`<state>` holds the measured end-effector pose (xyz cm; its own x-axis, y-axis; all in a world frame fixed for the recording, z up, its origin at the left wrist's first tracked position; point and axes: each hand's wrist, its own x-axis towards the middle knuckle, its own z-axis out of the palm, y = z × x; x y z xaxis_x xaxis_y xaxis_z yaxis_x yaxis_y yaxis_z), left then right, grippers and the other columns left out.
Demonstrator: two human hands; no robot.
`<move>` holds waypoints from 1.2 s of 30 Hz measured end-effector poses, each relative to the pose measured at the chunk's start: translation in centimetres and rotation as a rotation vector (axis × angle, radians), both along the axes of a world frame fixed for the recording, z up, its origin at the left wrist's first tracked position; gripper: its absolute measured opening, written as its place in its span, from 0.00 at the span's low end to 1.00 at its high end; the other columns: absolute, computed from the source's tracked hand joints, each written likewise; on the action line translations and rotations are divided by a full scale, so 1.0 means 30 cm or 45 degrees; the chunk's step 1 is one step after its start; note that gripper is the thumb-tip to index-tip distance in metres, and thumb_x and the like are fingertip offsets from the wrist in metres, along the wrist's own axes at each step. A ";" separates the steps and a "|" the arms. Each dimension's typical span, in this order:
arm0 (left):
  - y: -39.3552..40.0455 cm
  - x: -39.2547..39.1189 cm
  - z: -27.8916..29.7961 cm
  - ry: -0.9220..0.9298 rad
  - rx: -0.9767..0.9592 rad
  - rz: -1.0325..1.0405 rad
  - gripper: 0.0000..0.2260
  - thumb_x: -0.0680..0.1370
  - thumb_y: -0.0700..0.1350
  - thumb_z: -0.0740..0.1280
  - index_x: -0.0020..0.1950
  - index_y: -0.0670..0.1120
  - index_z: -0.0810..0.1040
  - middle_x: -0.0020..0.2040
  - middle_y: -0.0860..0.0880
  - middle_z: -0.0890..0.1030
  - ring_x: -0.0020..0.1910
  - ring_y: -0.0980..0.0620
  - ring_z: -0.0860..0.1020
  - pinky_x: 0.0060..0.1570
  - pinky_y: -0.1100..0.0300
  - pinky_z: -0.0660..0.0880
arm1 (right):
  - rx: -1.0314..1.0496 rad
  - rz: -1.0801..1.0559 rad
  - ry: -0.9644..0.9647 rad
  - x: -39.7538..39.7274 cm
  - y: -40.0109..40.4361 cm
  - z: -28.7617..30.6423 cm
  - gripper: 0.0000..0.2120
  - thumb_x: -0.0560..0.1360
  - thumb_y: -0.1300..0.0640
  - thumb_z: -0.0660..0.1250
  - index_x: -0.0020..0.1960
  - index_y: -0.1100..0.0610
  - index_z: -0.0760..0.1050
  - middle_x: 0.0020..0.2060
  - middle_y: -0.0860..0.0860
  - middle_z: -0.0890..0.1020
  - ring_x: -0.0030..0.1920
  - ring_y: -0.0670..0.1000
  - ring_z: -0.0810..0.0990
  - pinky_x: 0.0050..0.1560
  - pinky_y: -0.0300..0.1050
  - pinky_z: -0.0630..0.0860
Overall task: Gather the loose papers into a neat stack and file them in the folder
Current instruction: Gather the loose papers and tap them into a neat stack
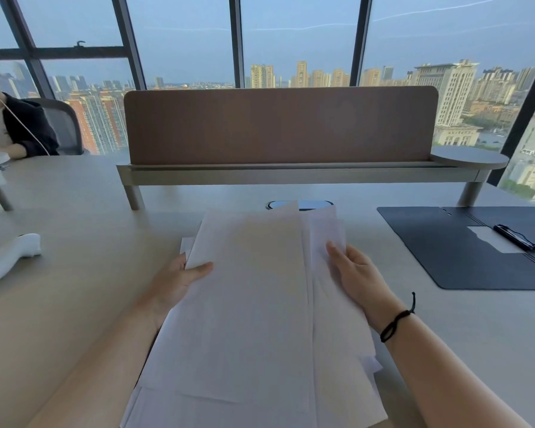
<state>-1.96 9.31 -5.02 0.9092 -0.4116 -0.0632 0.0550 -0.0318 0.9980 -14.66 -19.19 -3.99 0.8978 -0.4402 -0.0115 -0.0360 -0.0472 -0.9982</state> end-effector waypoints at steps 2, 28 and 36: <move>-0.003 0.000 -0.002 -0.028 -0.005 0.001 0.12 0.77 0.40 0.71 0.59 0.41 0.82 0.54 0.40 0.86 0.45 0.44 0.86 0.38 0.57 0.82 | -0.031 0.059 0.008 0.001 0.003 -0.005 0.13 0.83 0.48 0.62 0.56 0.55 0.81 0.47 0.55 0.88 0.45 0.57 0.87 0.47 0.53 0.82; 0.002 -0.002 0.003 -0.038 0.007 -0.097 0.18 0.74 0.37 0.73 0.63 0.46 0.79 0.55 0.44 0.86 0.51 0.41 0.85 0.46 0.50 0.82 | 0.064 -0.606 -0.320 0.002 -0.082 0.008 0.20 0.84 0.49 0.56 0.43 0.64 0.70 0.34 0.52 0.67 0.33 0.51 0.65 0.35 0.44 0.64; 0.010 0.019 -0.010 -0.086 0.007 0.039 0.23 0.66 0.43 0.76 0.61 0.42 0.81 0.56 0.42 0.86 0.51 0.43 0.86 0.46 0.52 0.82 | 0.378 -0.155 0.123 -0.002 -0.029 0.000 0.04 0.79 0.66 0.68 0.52 0.65 0.81 0.41 0.59 0.86 0.40 0.58 0.84 0.47 0.52 0.81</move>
